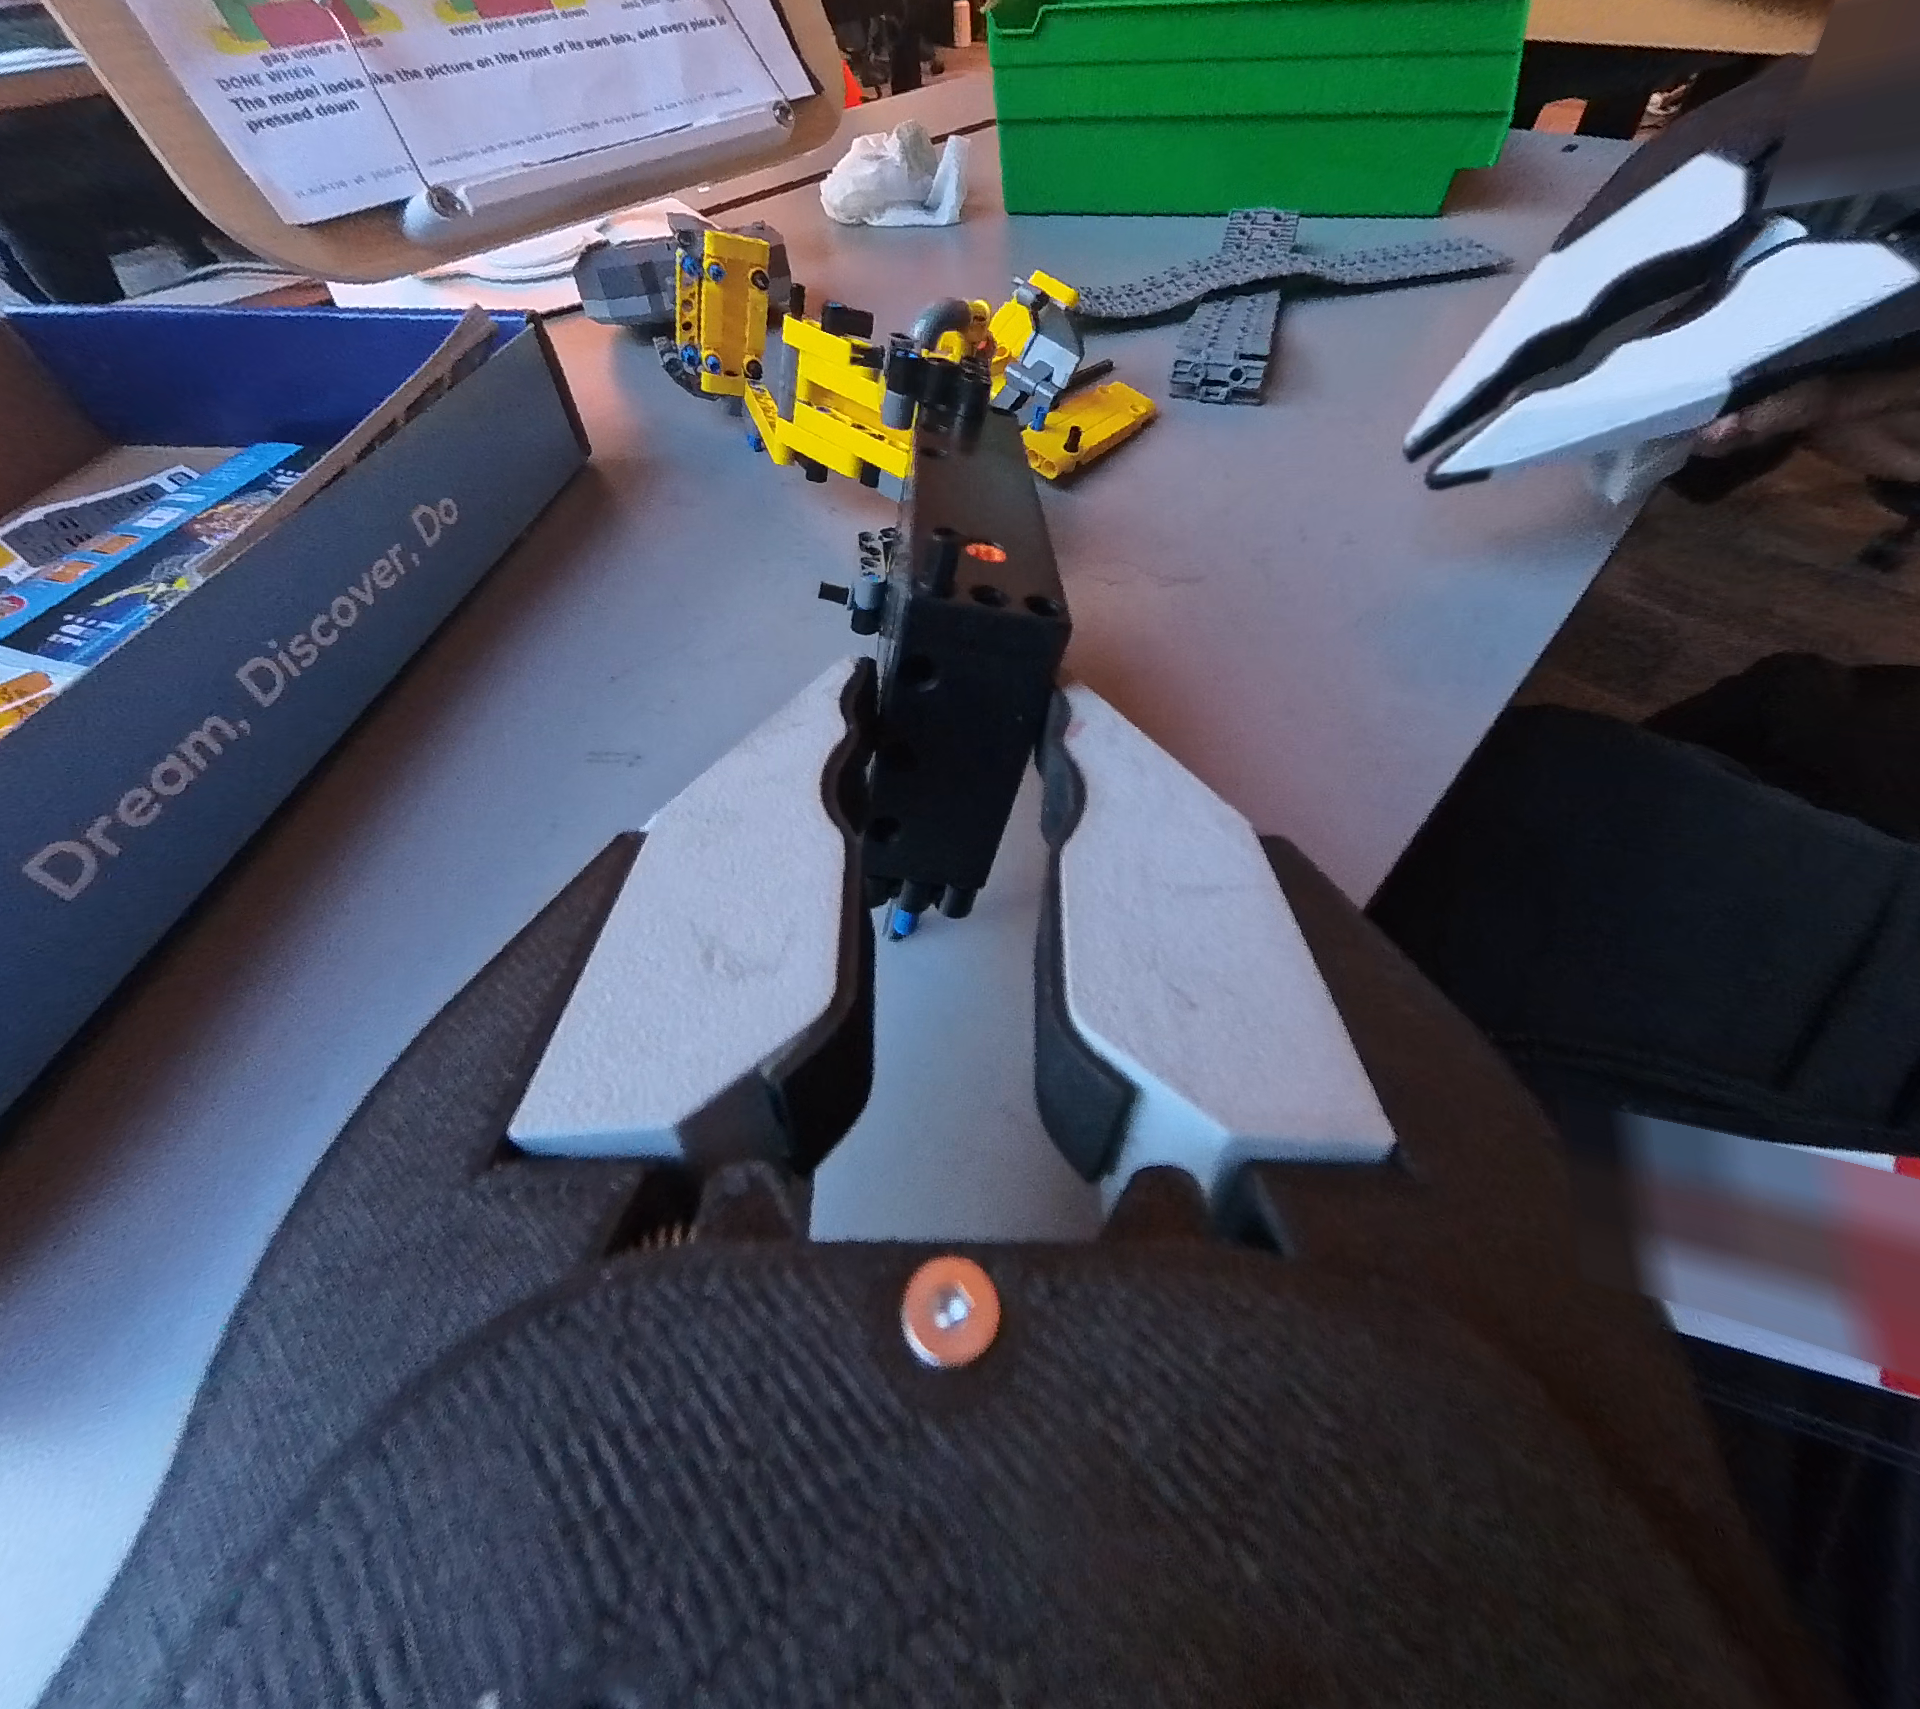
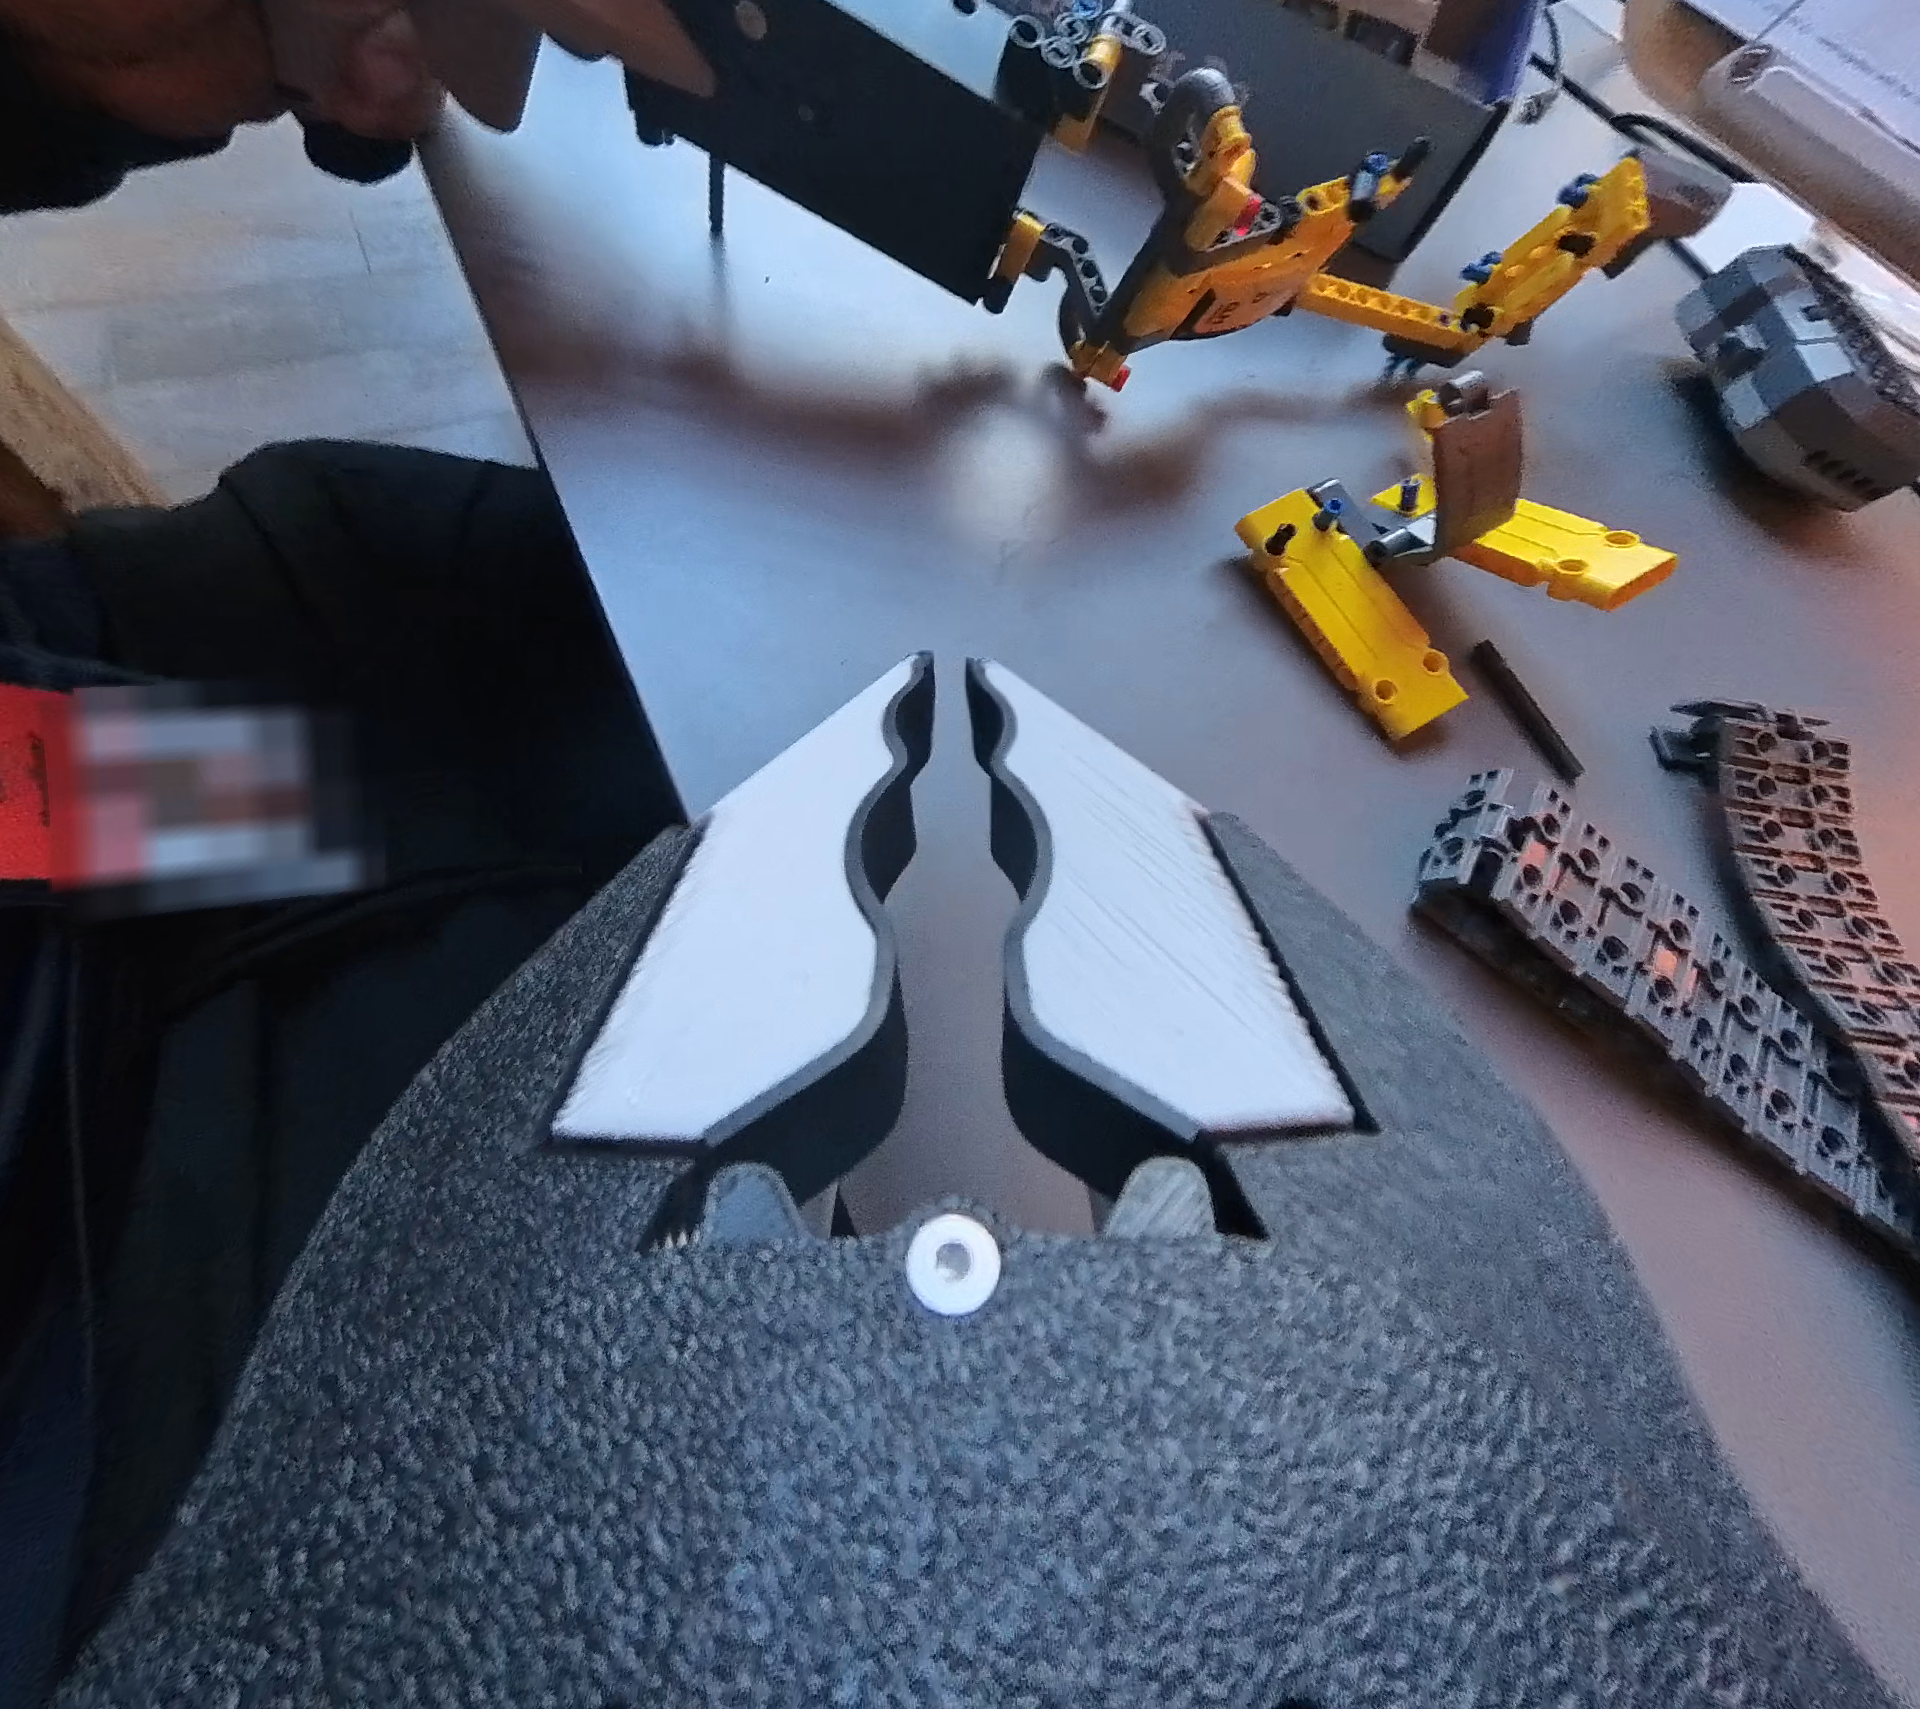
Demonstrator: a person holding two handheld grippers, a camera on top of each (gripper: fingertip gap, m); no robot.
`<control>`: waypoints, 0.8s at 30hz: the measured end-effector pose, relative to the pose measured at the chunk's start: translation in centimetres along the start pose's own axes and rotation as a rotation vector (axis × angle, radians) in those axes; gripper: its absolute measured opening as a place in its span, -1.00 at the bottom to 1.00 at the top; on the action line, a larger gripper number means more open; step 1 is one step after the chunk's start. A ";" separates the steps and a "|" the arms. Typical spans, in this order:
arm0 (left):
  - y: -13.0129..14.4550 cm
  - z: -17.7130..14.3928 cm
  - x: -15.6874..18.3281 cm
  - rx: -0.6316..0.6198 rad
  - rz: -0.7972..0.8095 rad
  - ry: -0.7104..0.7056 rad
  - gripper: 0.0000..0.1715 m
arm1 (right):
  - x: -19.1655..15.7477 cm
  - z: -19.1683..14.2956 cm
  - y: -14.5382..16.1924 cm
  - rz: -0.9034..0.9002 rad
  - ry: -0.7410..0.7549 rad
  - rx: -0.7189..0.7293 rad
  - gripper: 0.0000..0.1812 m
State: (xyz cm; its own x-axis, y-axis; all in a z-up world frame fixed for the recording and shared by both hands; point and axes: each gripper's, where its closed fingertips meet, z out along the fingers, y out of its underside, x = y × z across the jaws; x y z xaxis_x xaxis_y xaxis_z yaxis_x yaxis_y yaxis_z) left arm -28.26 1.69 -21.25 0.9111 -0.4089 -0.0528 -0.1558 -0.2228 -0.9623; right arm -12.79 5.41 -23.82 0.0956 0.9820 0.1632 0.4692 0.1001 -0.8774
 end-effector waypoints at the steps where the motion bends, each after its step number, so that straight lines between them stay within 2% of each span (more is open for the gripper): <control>1: 0.0 0.0 0.0 -0.007 -0.009 0.006 -0.66 | 0.0 -0.1 -0.5 0.023 0.001 0.026 -0.94; 5: -0.1 0.2 -0.1 -0.021 -0.058 0.044 -0.67 | -1.3 0.3 -4.2 0.142 -0.073 0.204 -0.86; 7: -0.1 0.3 0.0 -0.029 -0.068 0.060 -0.67 | -2.3 1.3 -6.1 0.179 -0.107 0.248 -0.81; 13: -0.1 0.3 0.4 -0.027 -0.009 0.052 -0.67 | -6.9 5.1 -12.0 0.119 -0.233 0.340 -0.76; 16: -0.1 0.2 0.5 -0.022 -0.006 0.054 -0.67 | -6.9 7.3 -13.0 0.073 -0.186 0.326 -0.84; 19: 0.0 0.0 0.6 -0.016 0.029 0.045 -0.67 | -6.2 8.1 -14.2 0.123 -0.199 0.358 -0.92; 24: 0.0 0.0 0.7 -0.015 0.048 0.038 -0.68 | -5.7 9.6 -13.9 0.181 -0.230 0.320 -0.87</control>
State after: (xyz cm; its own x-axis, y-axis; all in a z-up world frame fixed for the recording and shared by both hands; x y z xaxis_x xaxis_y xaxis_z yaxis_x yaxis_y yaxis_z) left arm -27.62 1.44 -21.27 0.8875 -0.4522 -0.0883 -0.2049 -0.2156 -0.9548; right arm -28.27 -0.07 -16.88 -0.0634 0.9948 -0.0794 0.1635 -0.0682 -0.9842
